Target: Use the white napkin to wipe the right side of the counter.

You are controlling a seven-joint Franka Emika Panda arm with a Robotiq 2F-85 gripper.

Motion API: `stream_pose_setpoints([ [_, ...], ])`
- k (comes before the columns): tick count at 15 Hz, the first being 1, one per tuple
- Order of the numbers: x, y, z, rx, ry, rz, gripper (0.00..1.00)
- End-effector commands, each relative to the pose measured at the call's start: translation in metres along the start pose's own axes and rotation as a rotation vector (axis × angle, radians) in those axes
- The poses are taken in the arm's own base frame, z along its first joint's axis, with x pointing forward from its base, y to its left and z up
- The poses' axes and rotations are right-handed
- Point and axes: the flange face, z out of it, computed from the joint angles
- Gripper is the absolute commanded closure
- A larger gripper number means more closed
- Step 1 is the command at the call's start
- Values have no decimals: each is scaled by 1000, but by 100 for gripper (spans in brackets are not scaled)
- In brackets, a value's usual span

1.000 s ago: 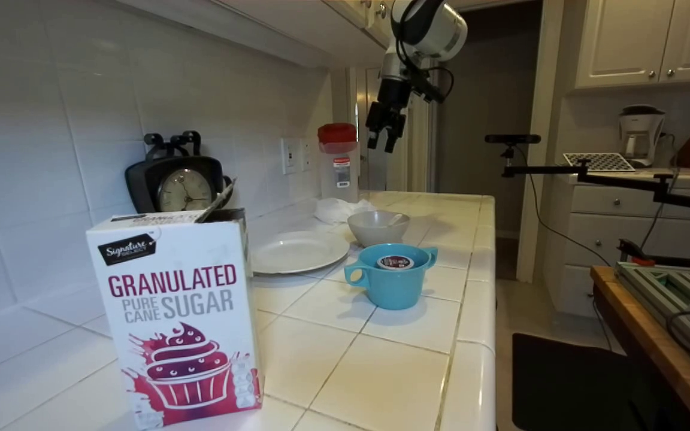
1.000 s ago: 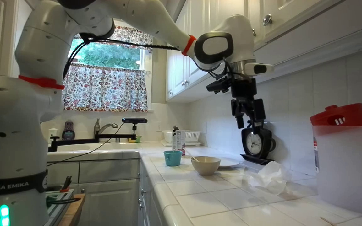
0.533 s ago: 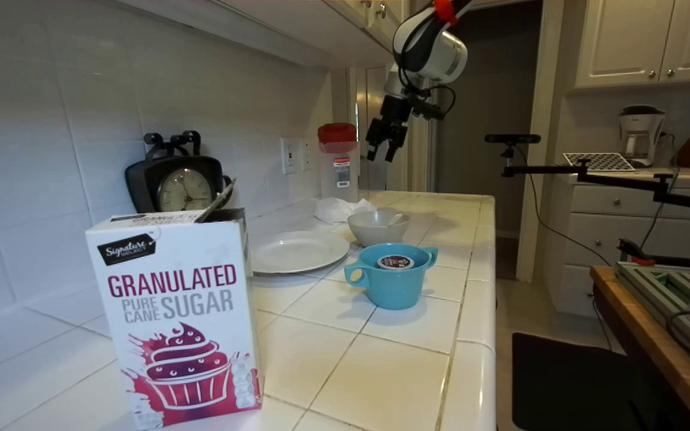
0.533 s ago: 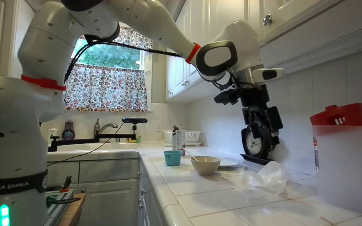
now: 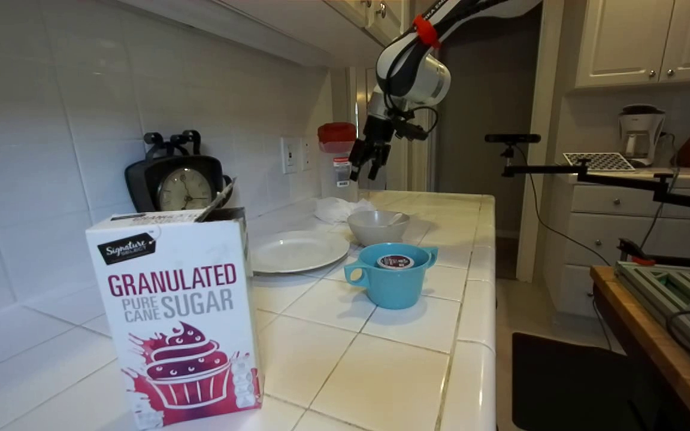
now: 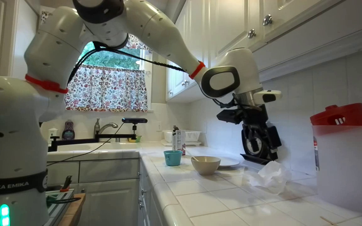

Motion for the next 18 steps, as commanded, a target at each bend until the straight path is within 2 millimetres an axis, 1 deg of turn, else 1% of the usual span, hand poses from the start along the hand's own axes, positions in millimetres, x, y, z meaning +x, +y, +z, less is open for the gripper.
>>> stream_pose_setpoints([
  [1, 18, 1, 16, 22, 22, -7, 0],
  [5, 28, -1, 36, 43, 14, -6, 0],
  [10, 31, -6, 58, 64, -4, -8, 0],
  [18, 31, -15, 80, 85, -32, -26, 0],
])
